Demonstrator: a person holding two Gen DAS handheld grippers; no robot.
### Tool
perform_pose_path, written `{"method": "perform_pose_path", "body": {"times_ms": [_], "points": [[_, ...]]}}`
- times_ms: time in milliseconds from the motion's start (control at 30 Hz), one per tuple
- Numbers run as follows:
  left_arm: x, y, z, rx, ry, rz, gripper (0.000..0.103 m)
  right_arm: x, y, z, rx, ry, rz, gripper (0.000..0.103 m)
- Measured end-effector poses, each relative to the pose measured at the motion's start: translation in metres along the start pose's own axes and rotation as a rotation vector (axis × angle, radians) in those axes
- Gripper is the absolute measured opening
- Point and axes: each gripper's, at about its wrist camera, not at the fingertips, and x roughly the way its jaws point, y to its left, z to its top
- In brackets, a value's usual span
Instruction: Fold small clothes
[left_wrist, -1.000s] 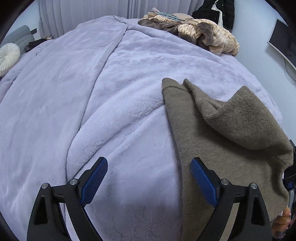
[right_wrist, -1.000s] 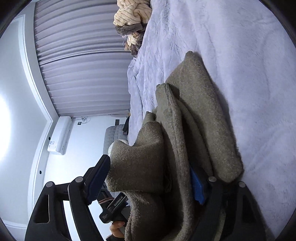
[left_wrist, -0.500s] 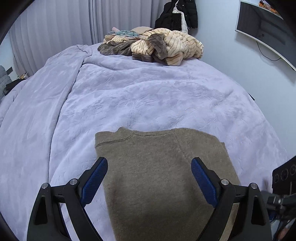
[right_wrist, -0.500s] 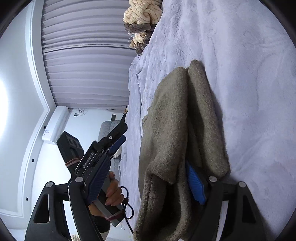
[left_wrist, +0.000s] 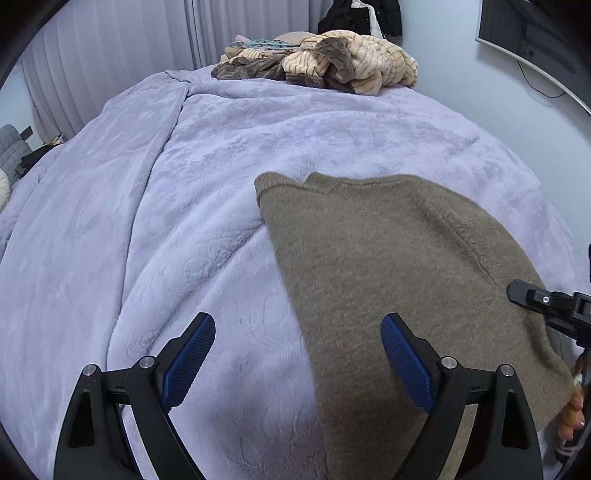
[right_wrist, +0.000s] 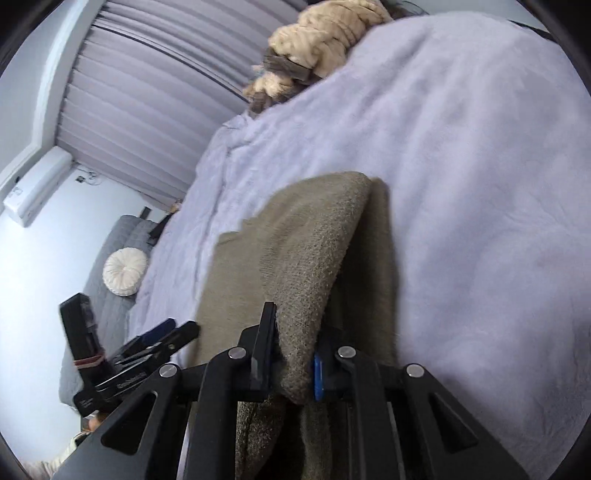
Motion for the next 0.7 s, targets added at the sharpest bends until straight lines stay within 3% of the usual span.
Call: {"method": "perform_pose_path", "body": {"times_ms": [133, 333, 433, 500, 533, 633, 667, 700], "points": [[0.000, 0.007, -0.009, -0.048, 0.009, -0.029, 0.093, 0.005, -0.030, -0.006, 0.099, 0.017, 0.018, 0.020], [-0.020, 0.013, -0.013, -0.013, -0.003, 0.004, 0.093, -0.029, -0.014, -0.012, 0.017, -0.028, -0.140, 0.027], [-0.027, 0.016, -0.019, -0.007, -0.001, -0.005, 0.093, -0.048, -0.016, -0.019, 0.041, -0.040, -0.096, 0.028], [-0.030, 0.014, -0.025, -0.006, 0.007, -0.016, 0.093, -0.057, -0.015, -0.028, 0.045, -0.016, -0.031, 0.059], [-0.031, 0.014, -0.028, -0.008, 0.010, -0.022, 0.093, -0.060, -0.011, -0.031, 0.033, -0.007, -0.015, 0.062], [-0.032, 0.014, -0.035, -0.027, 0.018, -0.040, 0.093, -0.066, 0.003, -0.047, -0.048, 0.009, 0.022, 0.061], [-0.033, 0.014, -0.036, -0.032, 0.021, -0.044, 0.093, -0.067, 0.008, -0.051, -0.068, 0.009, 0.031, 0.055], [-0.033, 0.012, -0.037, -0.035, 0.026, -0.048, 0.093, -0.065, 0.012, -0.053, -0.081, 0.018, 0.038, 0.042]]}}
